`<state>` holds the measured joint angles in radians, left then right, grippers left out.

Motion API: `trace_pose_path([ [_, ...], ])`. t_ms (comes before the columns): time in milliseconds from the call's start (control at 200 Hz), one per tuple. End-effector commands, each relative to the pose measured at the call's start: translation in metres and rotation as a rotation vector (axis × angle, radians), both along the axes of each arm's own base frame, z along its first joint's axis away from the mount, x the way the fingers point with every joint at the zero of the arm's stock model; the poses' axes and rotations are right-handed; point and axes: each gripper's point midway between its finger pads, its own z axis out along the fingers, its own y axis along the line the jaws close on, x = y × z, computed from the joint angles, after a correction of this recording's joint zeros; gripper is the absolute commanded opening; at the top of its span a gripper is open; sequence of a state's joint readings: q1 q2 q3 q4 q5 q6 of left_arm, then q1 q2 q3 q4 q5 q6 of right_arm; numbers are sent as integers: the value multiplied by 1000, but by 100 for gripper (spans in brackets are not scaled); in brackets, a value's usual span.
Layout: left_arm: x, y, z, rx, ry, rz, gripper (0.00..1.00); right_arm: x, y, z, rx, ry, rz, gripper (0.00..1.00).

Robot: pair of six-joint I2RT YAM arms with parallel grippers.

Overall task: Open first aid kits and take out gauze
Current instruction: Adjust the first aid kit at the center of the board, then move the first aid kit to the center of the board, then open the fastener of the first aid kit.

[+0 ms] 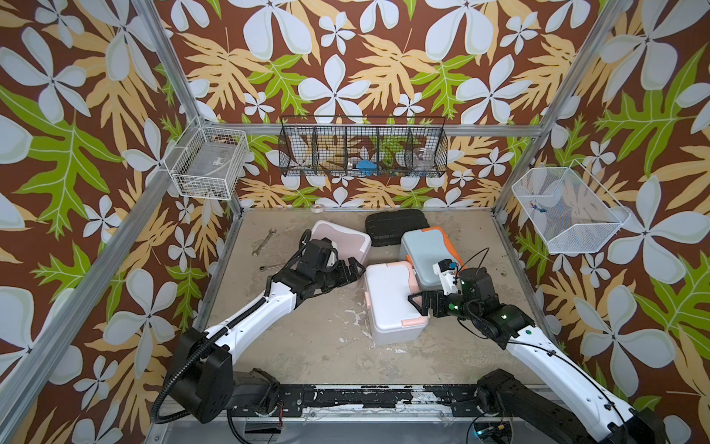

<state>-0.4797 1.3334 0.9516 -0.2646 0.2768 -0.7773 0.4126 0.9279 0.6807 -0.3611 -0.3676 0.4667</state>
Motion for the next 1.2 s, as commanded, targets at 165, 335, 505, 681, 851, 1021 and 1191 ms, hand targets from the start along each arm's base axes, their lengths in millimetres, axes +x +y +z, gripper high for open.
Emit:
trace_pose_path([
  [165,43,39,-15,86,-17,88,100,9,4,3,-25,-17,27,100],
  [335,87,39,-17,73,-38,108,100,9,8,3,-22,-5,46,100],
  [505,130,45,-17,62,-60,138,100,10,9,1,-23,8,52,100],
  [681,128,37,-12,9,-57,103,100,14,9,6,-30,13,43,100],
  [851,89,48,0,-5,-76,109,100,16,9,10,-28,-1,37,100],
  [1021,47,62,1,22,-73,108,100,20,16,5,-13,12,61,100],
  [1191,9,56,7,-86,-78,68,100,25,24,-2,-1,33,89,100],
])
